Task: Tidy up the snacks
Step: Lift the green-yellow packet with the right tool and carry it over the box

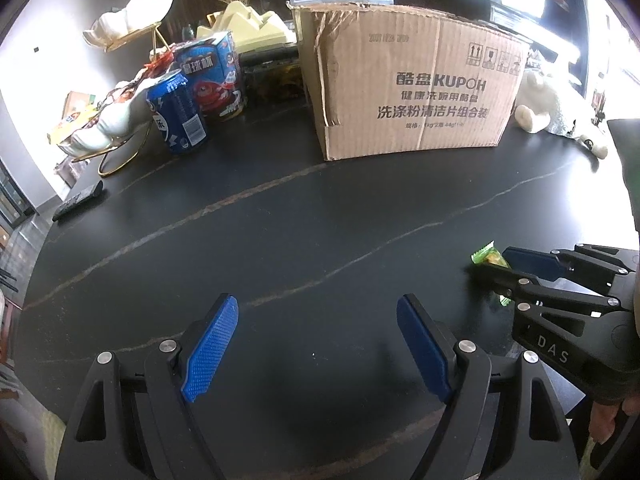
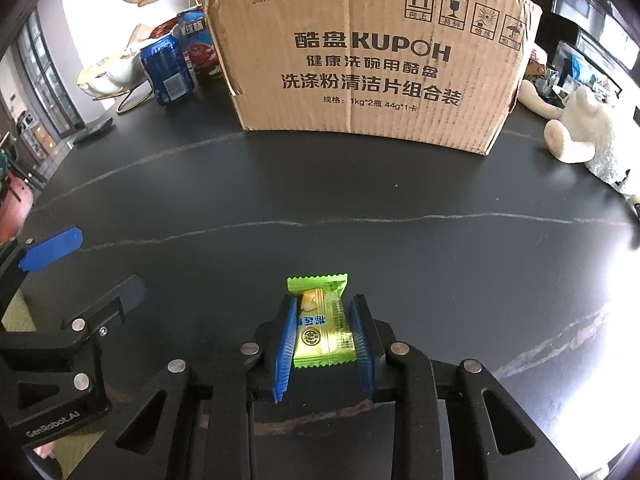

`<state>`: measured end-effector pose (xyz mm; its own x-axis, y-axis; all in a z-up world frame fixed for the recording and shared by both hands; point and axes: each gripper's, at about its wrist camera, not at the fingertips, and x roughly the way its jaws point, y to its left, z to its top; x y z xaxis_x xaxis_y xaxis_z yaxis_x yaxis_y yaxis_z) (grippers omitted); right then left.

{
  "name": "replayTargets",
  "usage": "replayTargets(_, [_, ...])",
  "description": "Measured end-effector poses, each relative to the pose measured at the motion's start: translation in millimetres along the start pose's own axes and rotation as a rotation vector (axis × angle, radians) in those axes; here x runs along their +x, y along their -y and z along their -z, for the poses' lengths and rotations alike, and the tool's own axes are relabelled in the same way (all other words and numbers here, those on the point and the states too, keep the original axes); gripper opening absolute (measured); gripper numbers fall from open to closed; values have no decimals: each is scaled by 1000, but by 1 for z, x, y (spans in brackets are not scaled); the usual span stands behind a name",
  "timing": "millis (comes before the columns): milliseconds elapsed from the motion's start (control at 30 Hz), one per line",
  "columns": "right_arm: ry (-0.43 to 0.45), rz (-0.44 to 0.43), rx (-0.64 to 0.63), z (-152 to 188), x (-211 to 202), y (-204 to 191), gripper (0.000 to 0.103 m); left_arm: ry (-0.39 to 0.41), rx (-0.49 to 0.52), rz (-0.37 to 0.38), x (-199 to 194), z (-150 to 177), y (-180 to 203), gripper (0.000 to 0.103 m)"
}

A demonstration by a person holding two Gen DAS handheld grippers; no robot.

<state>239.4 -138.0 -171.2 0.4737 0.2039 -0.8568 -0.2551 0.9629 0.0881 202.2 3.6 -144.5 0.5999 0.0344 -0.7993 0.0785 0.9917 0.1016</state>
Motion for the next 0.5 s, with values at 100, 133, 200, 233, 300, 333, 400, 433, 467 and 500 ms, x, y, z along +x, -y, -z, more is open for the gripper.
replayTargets(100, [10,-6,6,1,-4,0,28,4,0,3,-2,0,1,82])
replayTargets(133, [16,-6,8,1,-6,0,28,6,0,4,-3,-1,1,82])
replayTargets(200, [32,-6,11,1,-11,0,28,10,0,1,-4,-1,1,82])
replayTargets(233, [36,-5,11,1,-13,0,28,12,-1,1,-5,-2,1,82])
replayTargets(300, [48,-5,10,0,-17,-1,27,16,-4,7,-8,-3,1,82])
replayTargets(333, [54,-5,9,0,-19,-1,27,18,-5,8,-9,-4,1,82])
replayTargets(400, [69,-8,12,-2,-24,-1,27,29,-6,10,-13,-8,0,82])
replayTargets(433, [75,-11,15,-3,-26,-1,27,36,-4,8,-15,-10,0,82])
replayTargets(467, [82,-13,17,-3,-28,-1,27,42,-1,5,-16,-12,0,82])
replayTargets(500, [92,-15,18,-5,-32,0,27,49,-1,3,-18,-14,-1,82])
